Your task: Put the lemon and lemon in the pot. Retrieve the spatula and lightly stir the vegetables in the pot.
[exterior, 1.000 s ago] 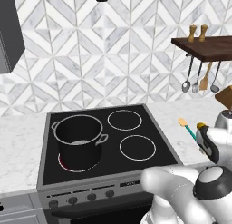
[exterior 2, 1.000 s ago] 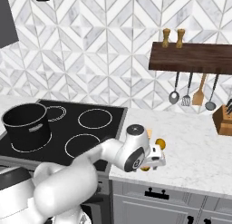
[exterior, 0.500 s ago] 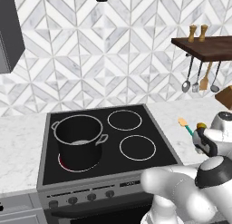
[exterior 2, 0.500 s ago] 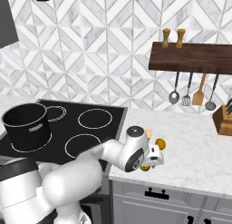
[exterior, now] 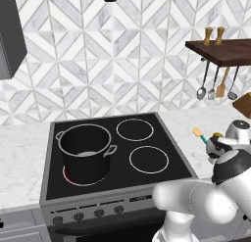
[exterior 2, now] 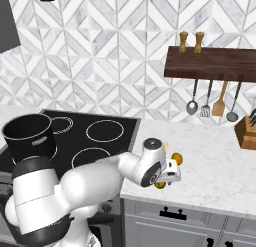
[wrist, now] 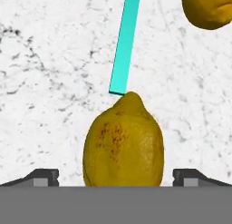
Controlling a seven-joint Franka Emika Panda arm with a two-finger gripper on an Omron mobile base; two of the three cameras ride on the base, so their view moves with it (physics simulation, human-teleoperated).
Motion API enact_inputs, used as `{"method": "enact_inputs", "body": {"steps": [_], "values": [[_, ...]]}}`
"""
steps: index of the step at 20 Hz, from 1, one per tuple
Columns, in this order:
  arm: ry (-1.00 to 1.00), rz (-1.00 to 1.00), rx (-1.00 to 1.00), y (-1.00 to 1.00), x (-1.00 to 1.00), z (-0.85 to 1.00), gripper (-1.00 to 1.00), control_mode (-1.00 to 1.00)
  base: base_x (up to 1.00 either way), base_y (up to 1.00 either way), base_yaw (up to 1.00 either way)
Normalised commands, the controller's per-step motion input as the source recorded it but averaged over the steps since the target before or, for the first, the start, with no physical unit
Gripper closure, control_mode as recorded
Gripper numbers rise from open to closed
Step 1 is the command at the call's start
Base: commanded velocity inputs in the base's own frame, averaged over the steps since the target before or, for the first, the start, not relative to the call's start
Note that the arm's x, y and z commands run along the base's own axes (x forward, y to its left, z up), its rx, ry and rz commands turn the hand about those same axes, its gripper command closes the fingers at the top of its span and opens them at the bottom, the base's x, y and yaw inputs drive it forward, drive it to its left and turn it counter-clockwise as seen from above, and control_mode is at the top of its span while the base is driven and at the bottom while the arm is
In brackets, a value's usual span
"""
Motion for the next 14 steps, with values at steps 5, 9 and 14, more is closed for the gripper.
{"method": "enact_inputs", "body": {"steps": [5, 9, 14], "values": [[0.00, 0.00, 0.00, 0.00, 0.00, -0.28, 1.00, -1.00, 0.00, 0.00, 0.00], [-0.05, 0.00, 0.01, 0.00, 0.00, 0.04, 1.00, -1.00, 0.00, 0.00, 0.00], [-0.17, -0.05, 0.06, 0.28, -0.24, 0.84, 1.00, -1.00, 0.00, 0.00, 0.00]]}}
